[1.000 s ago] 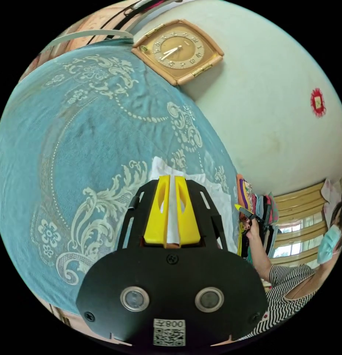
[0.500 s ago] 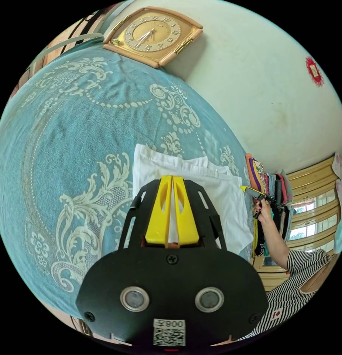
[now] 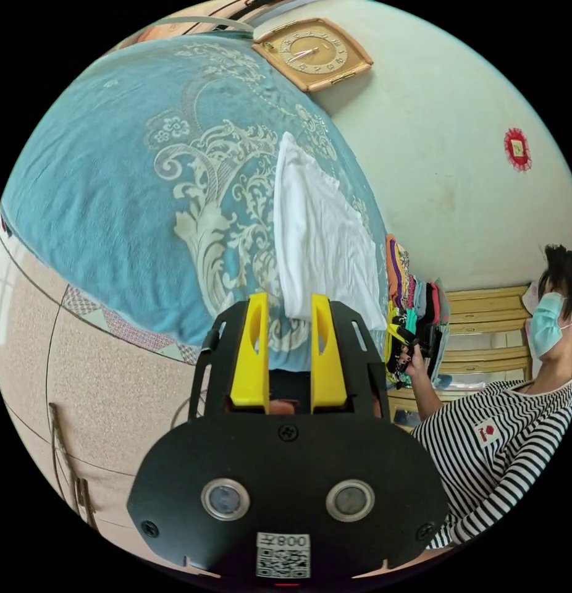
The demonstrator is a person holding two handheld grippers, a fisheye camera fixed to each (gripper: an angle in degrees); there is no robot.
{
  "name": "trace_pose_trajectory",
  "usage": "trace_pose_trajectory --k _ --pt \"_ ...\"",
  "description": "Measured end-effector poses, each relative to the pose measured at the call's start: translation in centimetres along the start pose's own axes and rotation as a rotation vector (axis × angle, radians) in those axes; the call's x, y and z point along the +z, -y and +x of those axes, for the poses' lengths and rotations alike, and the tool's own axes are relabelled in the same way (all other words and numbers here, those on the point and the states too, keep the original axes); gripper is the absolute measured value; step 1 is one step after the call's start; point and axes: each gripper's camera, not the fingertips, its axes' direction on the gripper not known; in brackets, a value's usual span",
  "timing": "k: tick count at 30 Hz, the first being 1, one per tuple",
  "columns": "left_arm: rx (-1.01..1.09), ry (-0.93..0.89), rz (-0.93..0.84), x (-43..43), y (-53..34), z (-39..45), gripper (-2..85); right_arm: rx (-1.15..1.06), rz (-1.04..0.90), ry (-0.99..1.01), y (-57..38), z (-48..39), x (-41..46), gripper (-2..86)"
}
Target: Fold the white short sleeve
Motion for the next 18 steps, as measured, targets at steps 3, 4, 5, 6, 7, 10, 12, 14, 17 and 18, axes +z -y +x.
trace_pose_trajectory --k 3,4,5,6,7,10,12,14,17,18 --pt "0.01 0.02 -0.032 1.1 -1.5 -0.4 8.9 0.04 0.016 0.073 -2.4 1.5 0.4 8.3" --pt "0.015 0.03 -0.042 1.4 -1.7 -0.5 8.4 0.042 0.027 0.099 -2.8 1.9 0.4 8.3" --pt "0.027 0.038 -0.053 1.6 -1.8 -0.5 7.9 0.04 0.021 0.09 -3.1 2.1 0.7 8.2" --pt "0.029 0.045 -0.059 1.8 -1.9 -0.5 7.7 0.042 0.013 0.084 -3.2 2.2 0.9 8.2" --pt "0.031 0.054 -0.065 2.1 -2.1 -0.4 7.2 0.043 0.003 0.098 -3.3 2.6 1.3 7.7" --pt "0.049 0.068 -0.093 3.1 -2.6 0.0 5.1 0.055 -0.007 0.126 -3.8 3.4 1.8 5.1" --pt "0.051 0.086 -0.099 3.5 -3.0 0.2 3.8 0.054 -0.002 0.141 -4.2 3.8 1.8 3.5" --pt "0.051 0.075 -0.091 3.6 -3.9 0.5 2.7 0.044 -0.005 0.165 -4.9 4.2 1.6 2.3" --pt "0.056 0.009 -0.037 2.9 -5.2 0.9 1.9 0.026 0.009 0.197 -5.8 4.5 0.5 1.6" --pt "0.061 0.002 -0.028 2.8 -5.4 1.0 1.8 0.019 0.014 0.205 -6.0 4.5 0.2 1.5"
